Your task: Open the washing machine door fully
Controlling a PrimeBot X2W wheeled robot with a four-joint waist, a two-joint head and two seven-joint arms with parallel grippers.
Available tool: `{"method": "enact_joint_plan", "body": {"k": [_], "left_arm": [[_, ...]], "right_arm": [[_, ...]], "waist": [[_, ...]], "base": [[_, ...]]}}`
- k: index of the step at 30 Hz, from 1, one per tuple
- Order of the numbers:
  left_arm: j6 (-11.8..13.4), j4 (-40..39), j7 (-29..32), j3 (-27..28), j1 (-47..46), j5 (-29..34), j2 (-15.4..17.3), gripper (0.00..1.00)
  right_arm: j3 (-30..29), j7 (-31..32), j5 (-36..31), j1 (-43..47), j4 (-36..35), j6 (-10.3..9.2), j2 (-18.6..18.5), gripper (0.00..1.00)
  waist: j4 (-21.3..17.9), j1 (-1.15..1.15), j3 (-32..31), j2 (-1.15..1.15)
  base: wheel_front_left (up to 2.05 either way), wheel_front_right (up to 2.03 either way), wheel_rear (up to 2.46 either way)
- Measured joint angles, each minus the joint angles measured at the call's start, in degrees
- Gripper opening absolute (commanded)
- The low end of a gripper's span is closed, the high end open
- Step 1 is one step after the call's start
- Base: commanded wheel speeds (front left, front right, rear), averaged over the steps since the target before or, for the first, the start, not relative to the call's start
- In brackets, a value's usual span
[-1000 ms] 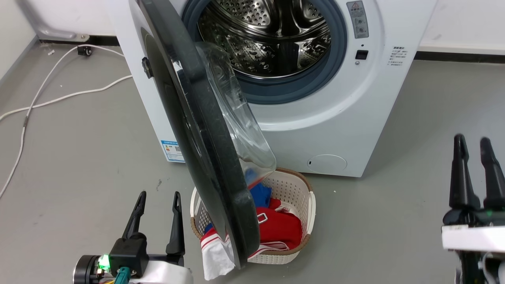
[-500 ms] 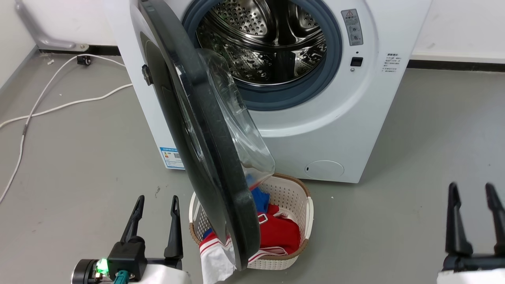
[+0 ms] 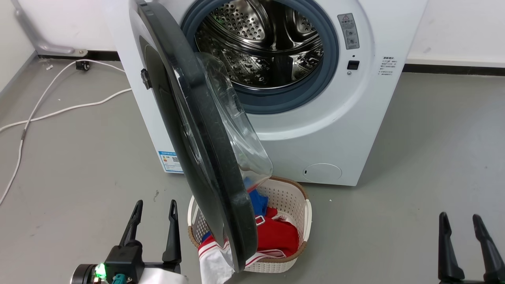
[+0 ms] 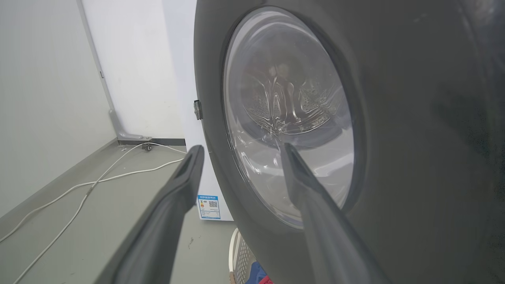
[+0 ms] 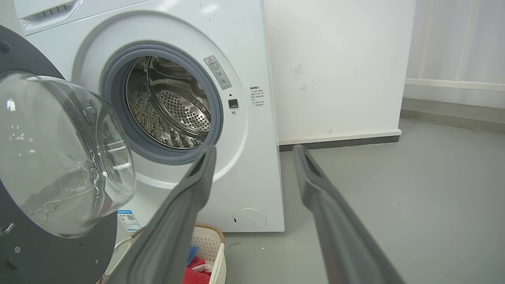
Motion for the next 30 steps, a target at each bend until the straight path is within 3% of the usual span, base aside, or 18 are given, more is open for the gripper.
{"method": "enact_joint_plan", "body": {"k": [15, 19, 20, 21, 22, 30], "left_arm": [[0.0, 0.7, 0.0, 0.4, 0.4, -0.2, 0.0, 1.00], [0.9, 1.5, 0.0, 0.7, 0.4, 0.2, 0.0, 1.00], [1.2, 1.5, 0.0, 0.9, 0.4, 0.4, 0.0, 0.94], [1.4, 1.4, 0.0, 1.0, 0.4, 0.6, 0.0, 0.18], [1.4, 1.4, 0.0, 1.1, 0.4, 0.6, 0.0, 0.00], [1.4, -4.6, 0.0, 4.4, -0.8, 1.2, 0.5, 0.00]], "right_arm": [[1.5, 0.0, -0.2, 0.8, 1.5, 0.00, 0.0, 1.00], [1.7, 0.0, -0.3, 0.8, 1.6, -0.01, 0.0, 1.00], [1.7, 0.0, -0.5, 0.8, 1.6, -0.01, 0.0, 1.00], [1.8, 0.0, -0.5, 0.8, 1.6, -0.01, 0.0, 1.00], [1.8, 0.0, -0.5, 0.8, 1.7, 0.00, 0.0, 1.00], [1.3, 0.0, 0.0, 0.8, 1.9, -0.01, 0.0, 1.00]], "waist": [[-0.3, 0.00, 0.1, 0.00], [-0.4, 0.00, 0.0, 0.00], [-0.5, 0.00, -0.1, 0.00], [-0.5, 0.00, -0.1, 0.00], [-0.4, 0.00, -0.2, 0.00], [-0.1, 0.00, -0.6, 0.00]], "base": [[0.00, 0.00, 0.00], [0.00, 0.00, 0.00], [0.00, 0.00, 0.00], [0.00, 0.00, 0.00], [0.00, 0.00, 0.00], [0.00, 0.00, 0.00]]}}
